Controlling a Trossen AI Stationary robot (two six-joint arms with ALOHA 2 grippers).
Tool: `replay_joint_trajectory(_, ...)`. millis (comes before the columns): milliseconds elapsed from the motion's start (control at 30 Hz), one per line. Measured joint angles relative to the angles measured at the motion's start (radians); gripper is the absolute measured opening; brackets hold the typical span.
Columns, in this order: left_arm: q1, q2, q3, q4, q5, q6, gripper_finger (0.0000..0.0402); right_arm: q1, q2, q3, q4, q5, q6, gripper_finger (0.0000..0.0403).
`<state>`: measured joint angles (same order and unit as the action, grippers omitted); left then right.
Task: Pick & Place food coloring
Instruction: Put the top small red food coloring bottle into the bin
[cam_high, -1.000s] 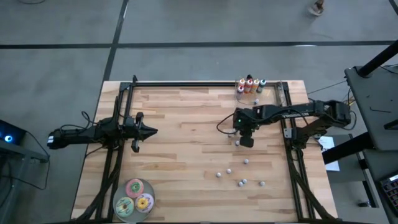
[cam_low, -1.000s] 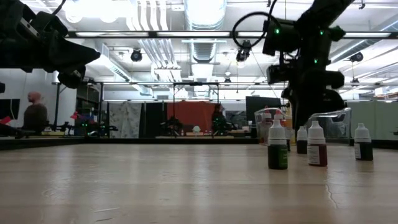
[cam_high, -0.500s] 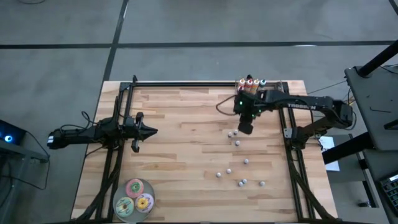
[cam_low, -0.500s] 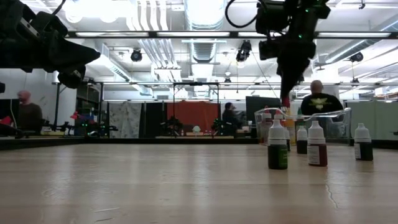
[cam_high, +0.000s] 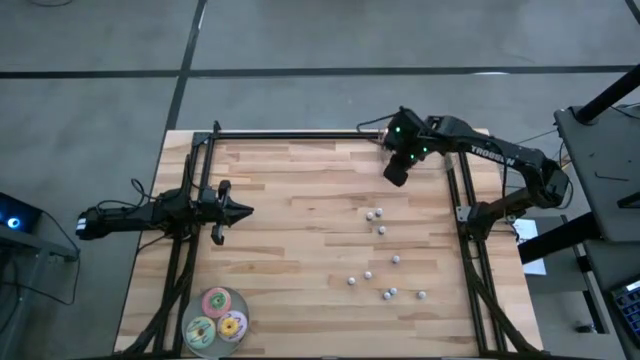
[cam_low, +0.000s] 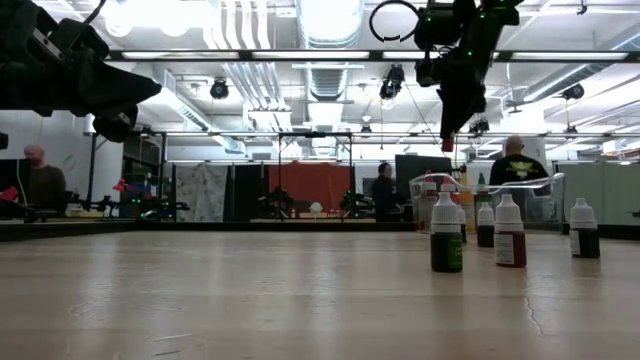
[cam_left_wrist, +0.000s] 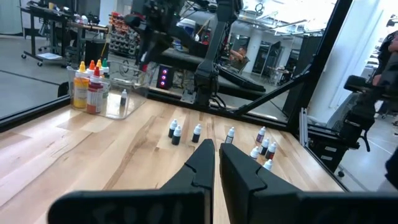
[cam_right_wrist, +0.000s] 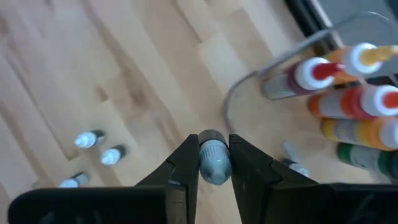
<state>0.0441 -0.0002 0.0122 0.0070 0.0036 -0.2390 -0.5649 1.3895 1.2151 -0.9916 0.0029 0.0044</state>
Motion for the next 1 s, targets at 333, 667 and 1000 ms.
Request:
replay_joint_trajectory(333, 0.0, 0.0, 0.0, 0.0, 0.0, 0.0, 0.0, -0.118, 0.007, -0.002, 0.001, 0.001, 0.008, 0.0064)
replay_joint_trajectory(667, 0.0, 0.0, 0.0, 0.0, 0.0, 0.0, 0.0, -0.179, 0.045, -0.002, 0.002, 0.052, 0.121, 0.0064)
replay_joint_trajectory(1000, 0.0, 0.0, 0.0, 0.0, 0.0, 0.0, 0.0, -0.215, 0.1, -0.003, 0.004, 0.093, 0.229, 0.0064)
